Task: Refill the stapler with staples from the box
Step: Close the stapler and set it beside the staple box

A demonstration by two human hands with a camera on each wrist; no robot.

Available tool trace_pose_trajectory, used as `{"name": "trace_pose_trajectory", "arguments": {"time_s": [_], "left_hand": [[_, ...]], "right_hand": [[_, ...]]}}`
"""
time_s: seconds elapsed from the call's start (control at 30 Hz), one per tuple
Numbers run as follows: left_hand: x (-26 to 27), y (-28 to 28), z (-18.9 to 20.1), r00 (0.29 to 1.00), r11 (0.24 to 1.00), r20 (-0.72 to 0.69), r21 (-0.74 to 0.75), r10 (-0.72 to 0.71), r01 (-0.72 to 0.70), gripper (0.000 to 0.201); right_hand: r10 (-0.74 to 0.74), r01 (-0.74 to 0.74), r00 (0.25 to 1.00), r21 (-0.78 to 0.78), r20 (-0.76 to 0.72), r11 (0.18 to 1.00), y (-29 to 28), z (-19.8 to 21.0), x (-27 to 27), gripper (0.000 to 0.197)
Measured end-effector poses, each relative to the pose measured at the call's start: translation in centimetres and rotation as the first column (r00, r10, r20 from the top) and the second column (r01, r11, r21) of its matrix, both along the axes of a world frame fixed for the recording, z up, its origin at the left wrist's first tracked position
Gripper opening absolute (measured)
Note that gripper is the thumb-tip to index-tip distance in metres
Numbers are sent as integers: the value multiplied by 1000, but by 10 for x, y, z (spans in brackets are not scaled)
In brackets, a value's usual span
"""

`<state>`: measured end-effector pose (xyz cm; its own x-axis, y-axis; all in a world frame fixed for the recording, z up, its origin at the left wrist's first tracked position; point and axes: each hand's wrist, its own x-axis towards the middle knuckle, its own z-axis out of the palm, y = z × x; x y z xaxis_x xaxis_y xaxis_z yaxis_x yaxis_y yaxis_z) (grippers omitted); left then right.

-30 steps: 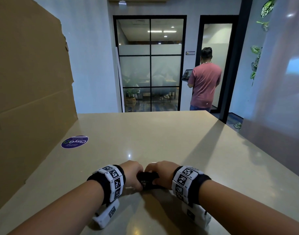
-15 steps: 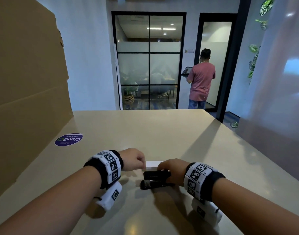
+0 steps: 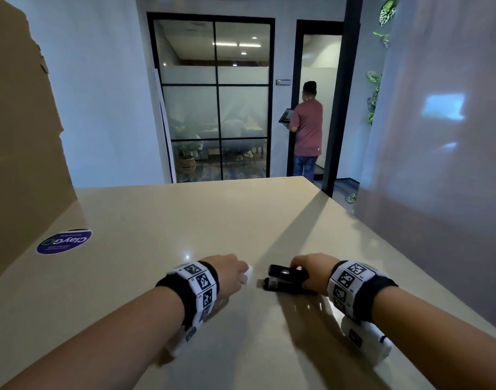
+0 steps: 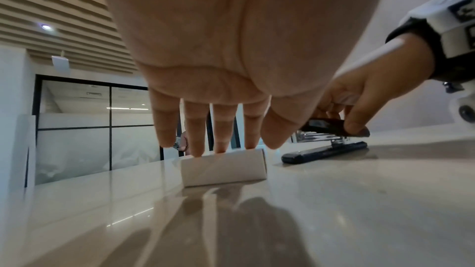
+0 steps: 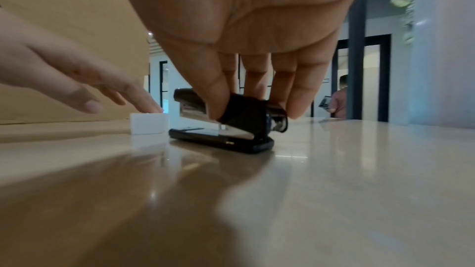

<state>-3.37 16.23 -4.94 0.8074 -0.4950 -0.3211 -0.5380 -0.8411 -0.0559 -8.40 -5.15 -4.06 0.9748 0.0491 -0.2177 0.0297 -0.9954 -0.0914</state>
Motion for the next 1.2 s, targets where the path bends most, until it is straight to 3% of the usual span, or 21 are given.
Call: {"name": "trace_pose_trajectory", "arguments": {"time_s": [0.33, 0.63, 1.2], "left_hand": [[-14, -73, 2, 990, 972, -44, -198, -137, 126, 37], [-36, -135, 10, 971, 960, 1, -151, -240, 237, 37], [-43, -137, 5, 971, 940, 6, -249, -240, 234, 40]], "right_hand": [[-223, 223, 974, -11, 41, 975, -62, -6, -5, 37], [-343, 343, 937, 12, 65, 939, -79, -13, 0, 41], [-368, 365, 925, 47, 94, 930, -82, -18, 3, 34]]}}
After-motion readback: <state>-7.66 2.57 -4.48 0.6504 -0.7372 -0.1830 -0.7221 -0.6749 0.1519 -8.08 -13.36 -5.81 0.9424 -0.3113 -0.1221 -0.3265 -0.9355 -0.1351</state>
